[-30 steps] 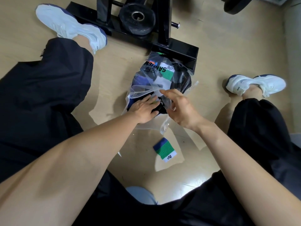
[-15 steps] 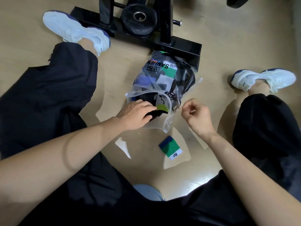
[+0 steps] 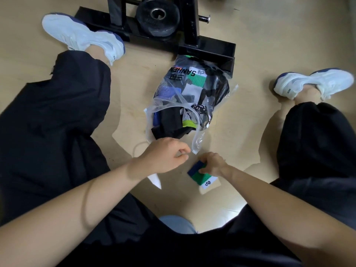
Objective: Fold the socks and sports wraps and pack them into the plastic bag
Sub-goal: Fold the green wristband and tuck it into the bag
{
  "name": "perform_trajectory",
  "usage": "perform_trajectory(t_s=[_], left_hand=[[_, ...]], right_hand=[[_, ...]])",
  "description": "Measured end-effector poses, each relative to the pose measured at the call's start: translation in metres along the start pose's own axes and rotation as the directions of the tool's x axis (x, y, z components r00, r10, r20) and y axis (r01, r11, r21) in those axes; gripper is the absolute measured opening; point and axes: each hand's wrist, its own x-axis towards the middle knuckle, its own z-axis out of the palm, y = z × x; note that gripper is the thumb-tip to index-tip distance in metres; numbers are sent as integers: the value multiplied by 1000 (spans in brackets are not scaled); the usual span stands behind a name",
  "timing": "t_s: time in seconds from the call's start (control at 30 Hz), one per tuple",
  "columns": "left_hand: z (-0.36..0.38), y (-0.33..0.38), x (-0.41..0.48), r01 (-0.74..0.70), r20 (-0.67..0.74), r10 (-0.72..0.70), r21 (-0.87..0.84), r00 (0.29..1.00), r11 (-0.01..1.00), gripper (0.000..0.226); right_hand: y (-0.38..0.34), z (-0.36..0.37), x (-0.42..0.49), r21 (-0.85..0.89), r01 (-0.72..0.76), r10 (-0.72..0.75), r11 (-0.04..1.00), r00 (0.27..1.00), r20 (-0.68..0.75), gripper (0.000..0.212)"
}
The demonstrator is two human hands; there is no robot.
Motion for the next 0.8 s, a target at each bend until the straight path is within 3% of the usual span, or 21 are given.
perform_trajectory(t_s=[0.1,0.2,0.3,0.4,0.57,0.8], left_hand=[[12,-2,-4,97,50,-90,-164,995,982,28],[16,2,-4,176,79,-163,-214,983,961,37],[16,11,-2,225,77,-211,-339,974,913,47],[13,17,-1,214,14,-235,-469,972,857,36],[2,25,-4,107,-50,-222,-762,974,638,27],[-14,35,-1,107,-98,-353,-848,931,518,14]], right_hand=[[5,-23,-18,122,78,-90,989,992,89,25],[-2,-52,-47,336,146,-167,930,985,33,24],[-18,-73,-78,598,216,-203,772,975,-90,21],[-35,-83,-103,772,285,-155,568,958,-240,20],[-59,-83,-129,814,432,26,388,878,-479,18],[-67,-74,-129,889,404,59,217,903,-425,29]])
